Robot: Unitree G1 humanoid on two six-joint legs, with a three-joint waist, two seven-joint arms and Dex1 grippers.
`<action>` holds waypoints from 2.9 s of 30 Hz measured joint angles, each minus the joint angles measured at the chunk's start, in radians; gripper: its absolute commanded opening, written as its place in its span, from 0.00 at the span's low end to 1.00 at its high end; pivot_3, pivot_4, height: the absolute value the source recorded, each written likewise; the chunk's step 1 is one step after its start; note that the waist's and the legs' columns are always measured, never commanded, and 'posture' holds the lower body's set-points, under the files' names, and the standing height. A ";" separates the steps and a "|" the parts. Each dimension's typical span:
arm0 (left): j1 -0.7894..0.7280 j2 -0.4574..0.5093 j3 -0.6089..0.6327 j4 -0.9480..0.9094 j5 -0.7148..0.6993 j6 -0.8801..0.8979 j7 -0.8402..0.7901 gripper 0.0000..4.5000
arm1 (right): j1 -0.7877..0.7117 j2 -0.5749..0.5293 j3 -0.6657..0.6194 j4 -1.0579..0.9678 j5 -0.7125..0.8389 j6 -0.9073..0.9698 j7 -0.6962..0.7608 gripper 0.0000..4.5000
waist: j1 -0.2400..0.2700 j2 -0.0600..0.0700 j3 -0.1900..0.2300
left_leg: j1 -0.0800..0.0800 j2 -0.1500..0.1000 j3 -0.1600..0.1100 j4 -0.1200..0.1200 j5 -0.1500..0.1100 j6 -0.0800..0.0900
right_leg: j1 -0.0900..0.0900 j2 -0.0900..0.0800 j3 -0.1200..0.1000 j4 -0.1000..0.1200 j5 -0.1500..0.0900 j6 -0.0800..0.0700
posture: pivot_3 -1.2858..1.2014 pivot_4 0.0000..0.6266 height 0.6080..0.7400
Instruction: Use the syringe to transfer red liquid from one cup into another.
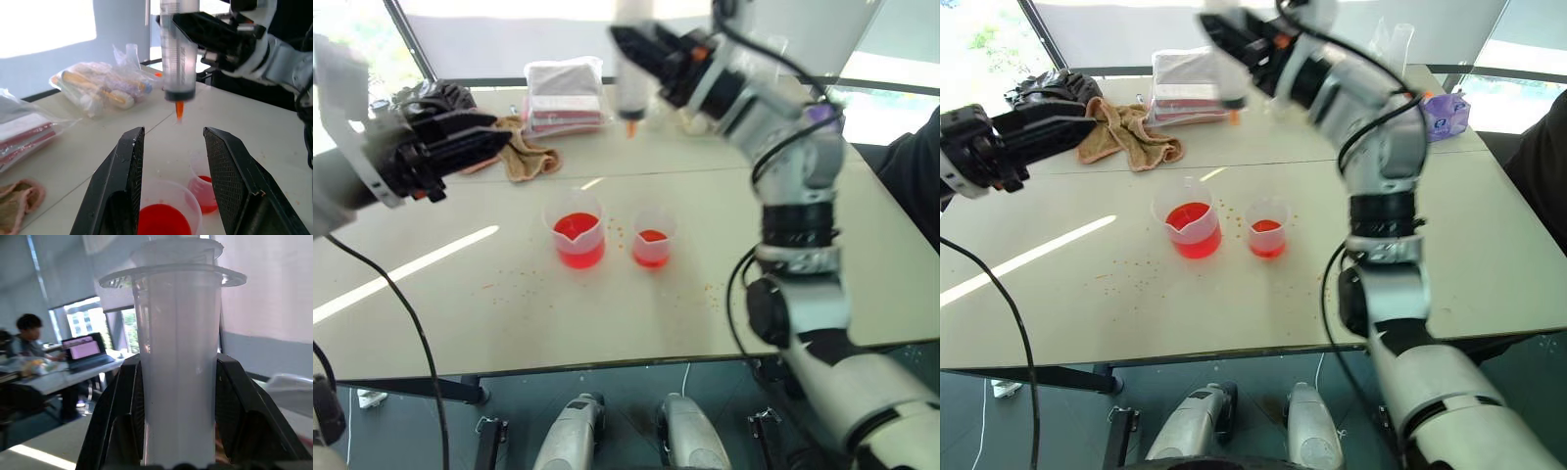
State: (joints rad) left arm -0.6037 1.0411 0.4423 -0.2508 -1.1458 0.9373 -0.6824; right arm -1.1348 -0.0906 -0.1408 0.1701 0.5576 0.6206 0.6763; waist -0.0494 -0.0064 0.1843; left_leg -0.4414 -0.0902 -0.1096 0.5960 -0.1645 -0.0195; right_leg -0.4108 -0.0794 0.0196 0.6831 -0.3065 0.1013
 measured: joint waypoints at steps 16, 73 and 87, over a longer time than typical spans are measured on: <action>-0.114 0.026 -0.005 0.036 -0.044 0.074 0.011 0.45 | 0.228 0.134 0.230 0.090 -0.186 -0.391 0.045 0.29 | 0.004 -0.001 -0.001 | 0.000 0.000 -0.001 0.000 0.001 -0.002 | -0.001 0.000 0.000 0.001 0.000 0.000 | 0.52 0.24 0.97; -0.115 -0.247 -0.300 0.090 0.366 -0.122 -0.161 0.33 | 0.361 0.141 0.300 0.176 -0.318 -0.488 0.045 0.29 | 0.004 -0.001 -0.001 | 0.001 0.000 -0.002 0.000 0.002 -0.003 | -0.001 0.001 0.000 0.002 0.000 0.000 | 0.52 0.24 0.97; -0.119 -0.261 -0.292 0.093 0.398 -0.116 -0.154 0.00 | 0.375 0.153 0.303 0.188 -0.336 -0.521 0.049 0.29 | 0.004 -0.001 -0.001 | 0.001 0.000 -0.002 0.000 0.002 -0.004 | 0.000 0.001 0.000 0.002 0.000 0.000 | 0.52 0.24 0.97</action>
State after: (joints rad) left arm -0.7227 0.7804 0.1500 -0.1581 -0.7481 0.8214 -0.8360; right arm -0.7599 0.0626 0.1626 0.3586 0.2213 0.0994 0.7255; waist -0.0455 -0.0078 0.1835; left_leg -0.4404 -0.0902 -0.1113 0.5962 -0.1624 -0.0230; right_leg -0.4110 -0.0779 0.0196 0.6851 -0.3063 0.1013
